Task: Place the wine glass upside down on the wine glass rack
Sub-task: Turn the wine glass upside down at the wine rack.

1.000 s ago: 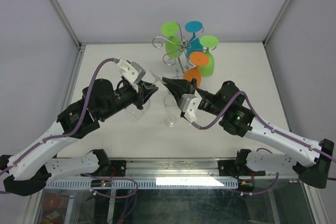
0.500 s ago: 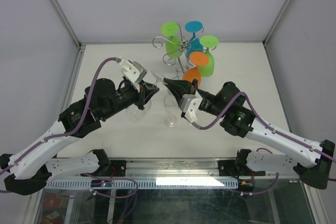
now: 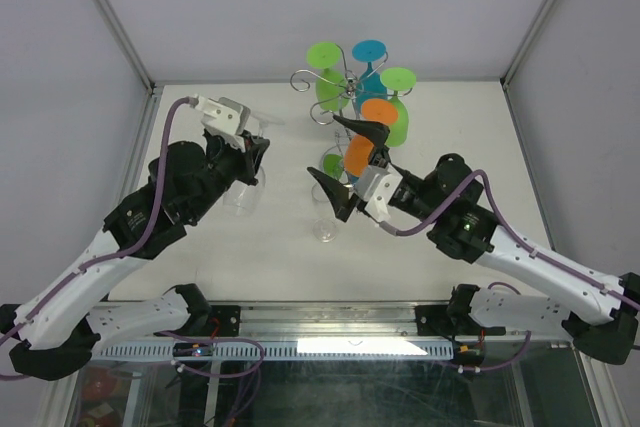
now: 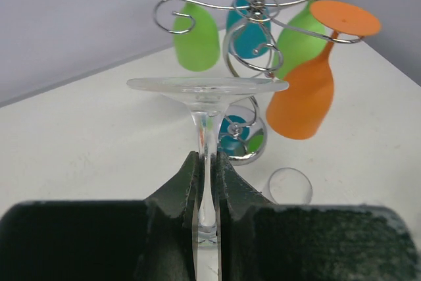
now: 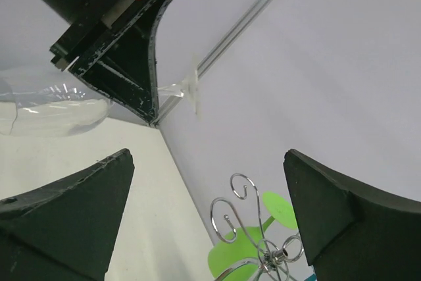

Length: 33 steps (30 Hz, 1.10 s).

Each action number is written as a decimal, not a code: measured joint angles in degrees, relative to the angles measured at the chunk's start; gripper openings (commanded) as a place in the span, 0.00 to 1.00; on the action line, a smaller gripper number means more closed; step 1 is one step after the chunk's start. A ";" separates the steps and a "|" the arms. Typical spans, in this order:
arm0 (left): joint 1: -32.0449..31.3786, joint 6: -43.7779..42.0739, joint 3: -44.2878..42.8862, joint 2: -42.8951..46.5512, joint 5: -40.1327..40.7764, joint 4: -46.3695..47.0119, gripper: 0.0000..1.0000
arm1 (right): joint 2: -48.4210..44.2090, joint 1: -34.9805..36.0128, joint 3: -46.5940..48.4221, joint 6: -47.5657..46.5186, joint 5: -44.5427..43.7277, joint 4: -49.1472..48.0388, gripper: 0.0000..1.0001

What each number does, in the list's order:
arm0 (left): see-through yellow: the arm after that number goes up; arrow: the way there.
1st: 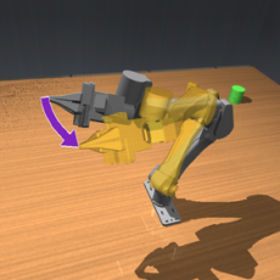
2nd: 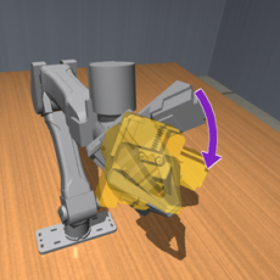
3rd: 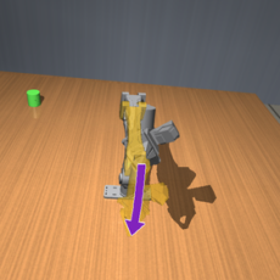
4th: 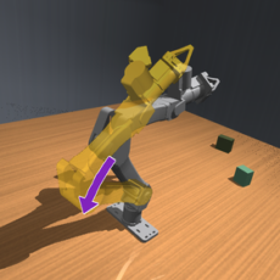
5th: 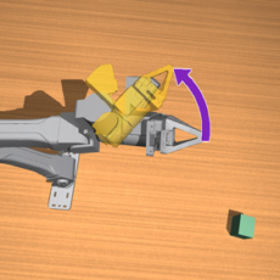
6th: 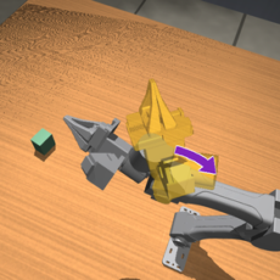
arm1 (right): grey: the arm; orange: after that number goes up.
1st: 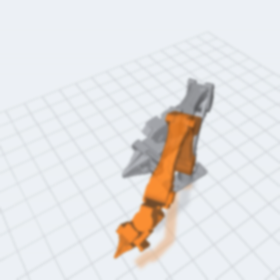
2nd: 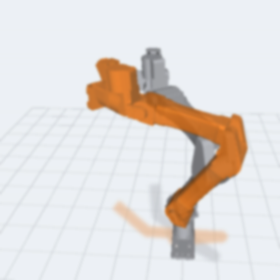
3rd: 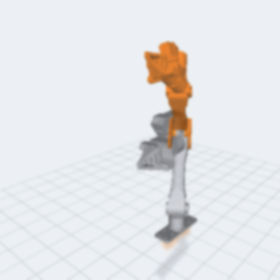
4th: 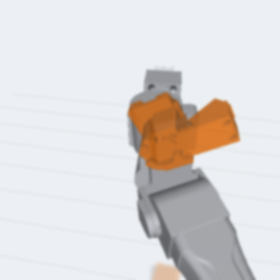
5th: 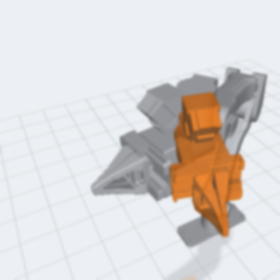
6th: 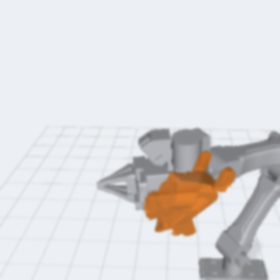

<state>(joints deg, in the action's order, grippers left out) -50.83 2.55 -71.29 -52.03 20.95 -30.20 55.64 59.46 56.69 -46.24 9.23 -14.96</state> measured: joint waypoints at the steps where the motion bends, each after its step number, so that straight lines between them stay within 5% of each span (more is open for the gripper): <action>1: 0.28 0.02 0.00 0.17 1.49 -0.07 0.00 | -0.22 0.00 0.28 0.44 -0.26 -0.31 1.00; 15: 0.24 -0.04 0.39 1.84 7.69 0.55 0.00 | 0.44 0.00 1.38 2.05 -1.95 -2.14 1.00; 24: 0.46 -3.34 6.95 2.86 6.29 9.03 0.00 | -3.19 0.00 -3.52 8.52 -8.52 -2.29 1.00; 27: 3.58 -4.55 8.41 1.57 2.54 12.63 0.00 | -4.17 0.00 -5.66 10.51 -10.95 -2.23 1.00; 33: 21.86 -3.32 12.98 -1.20 -14.08 23.80 0.00 | -6.97 0.00 -7.98 14.27 -14.56 -0.66 1.00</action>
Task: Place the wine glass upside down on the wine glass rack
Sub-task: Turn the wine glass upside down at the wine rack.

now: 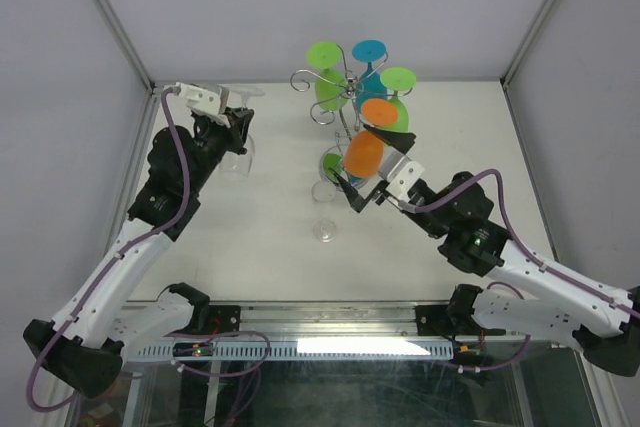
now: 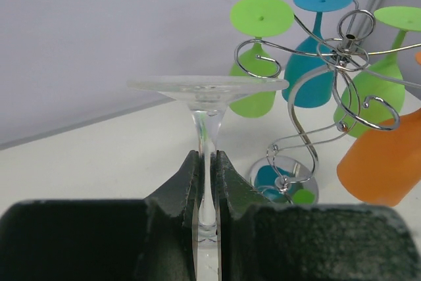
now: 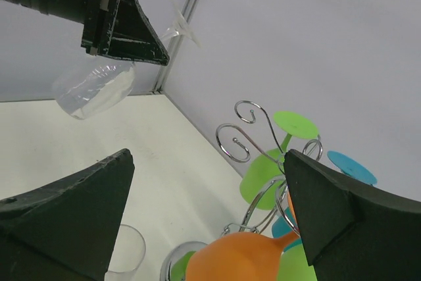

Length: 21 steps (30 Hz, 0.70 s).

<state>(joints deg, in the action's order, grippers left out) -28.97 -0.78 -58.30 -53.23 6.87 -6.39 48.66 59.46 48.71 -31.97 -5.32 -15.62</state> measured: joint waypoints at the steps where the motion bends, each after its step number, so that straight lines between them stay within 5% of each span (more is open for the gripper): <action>1: 1.53 0.04 0.81 -0.35 -1.73 1.68 0.00 | -0.33 0.00 -0.09 0.28 -0.17 0.00 1.00; 12: 7.65 0.09 4.44 -12.46 -24.72 25.29 0.00 | -4.70 0.00 -1.57 3.78 -1.86 3.34 1.00; 21: 8.07 -0.02 1.86 -21.99 -37.92 29.66 0.00 | -4.28 0.00 -1.81 4.11 -2.51 4.76 1.00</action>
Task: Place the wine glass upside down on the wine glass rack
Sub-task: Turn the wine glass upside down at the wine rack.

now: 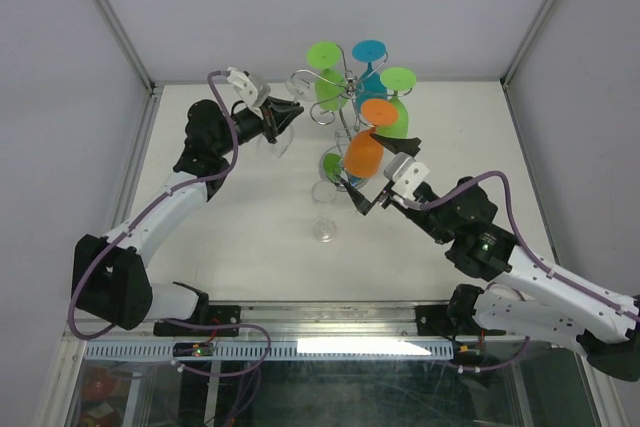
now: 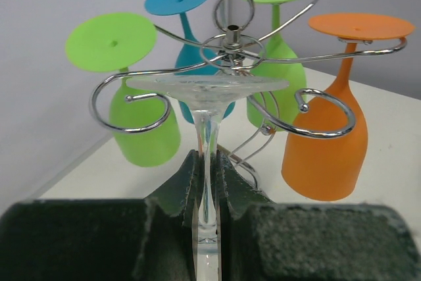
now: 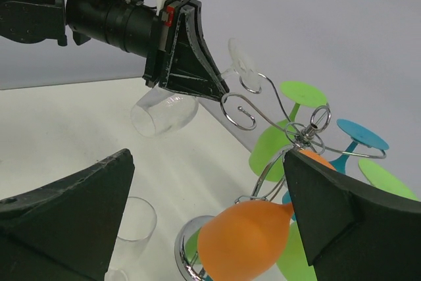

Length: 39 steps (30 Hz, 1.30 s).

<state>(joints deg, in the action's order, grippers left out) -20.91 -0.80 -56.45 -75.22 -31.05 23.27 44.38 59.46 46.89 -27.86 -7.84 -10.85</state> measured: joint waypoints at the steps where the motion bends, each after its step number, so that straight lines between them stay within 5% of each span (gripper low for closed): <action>1: 0.00 0.00 -0.26 -0.79 -1.20 0.81 0.00 | 0.26 0.00 0.00 0.00 -0.04 0.26 1.00; 15: -0.02 0.39 -0.42 -8.90 -9.64 13.53 0.00 | 2.34 0.00 0.00 0.48 -0.11 2.25 1.00; 39: -0.02 6.21 2.03 -15.89 -8.52 31.56 0.00 | 5.03 0.00 0.00 2.34 1.22 4.81 1.00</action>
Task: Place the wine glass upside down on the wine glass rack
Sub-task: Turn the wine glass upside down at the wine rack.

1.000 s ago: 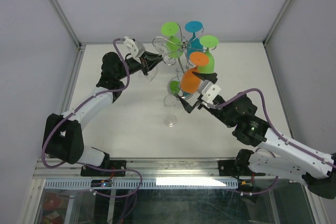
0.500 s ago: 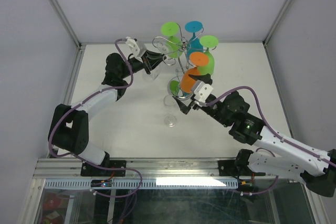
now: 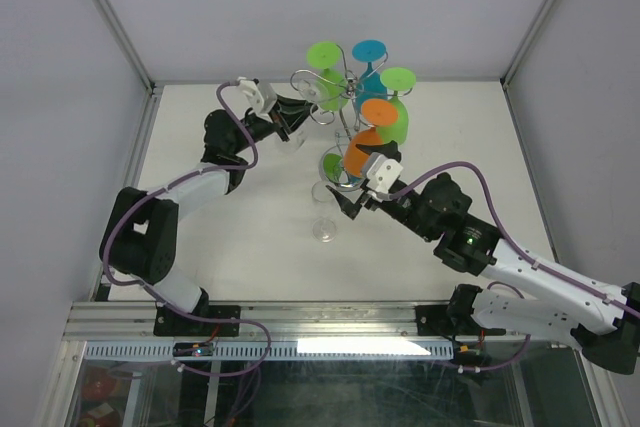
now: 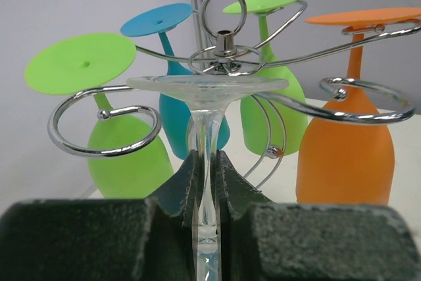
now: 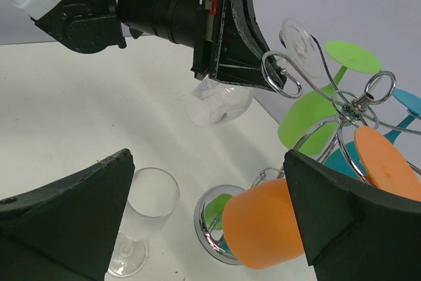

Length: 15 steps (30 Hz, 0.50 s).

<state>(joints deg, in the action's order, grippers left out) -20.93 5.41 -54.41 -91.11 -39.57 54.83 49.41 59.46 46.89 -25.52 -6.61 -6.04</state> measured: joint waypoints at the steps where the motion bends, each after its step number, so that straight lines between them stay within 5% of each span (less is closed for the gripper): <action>1: 0.00 0.17 0.00 -0.63 0.11 0.83 0.00 | 0.00 0.00 0.00 0.04 0.00 0.02 1.00; 15: 0.00 3.96 -2.23 -10.49 -0.31 16.79 0.00 | -0.04 0.00 0.02 1.49 0.66 0.92 1.00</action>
<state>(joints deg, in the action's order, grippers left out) -20.93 9.37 -56.64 -101.60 -39.88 71.61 49.36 59.46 46.92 -24.03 -5.96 -5.13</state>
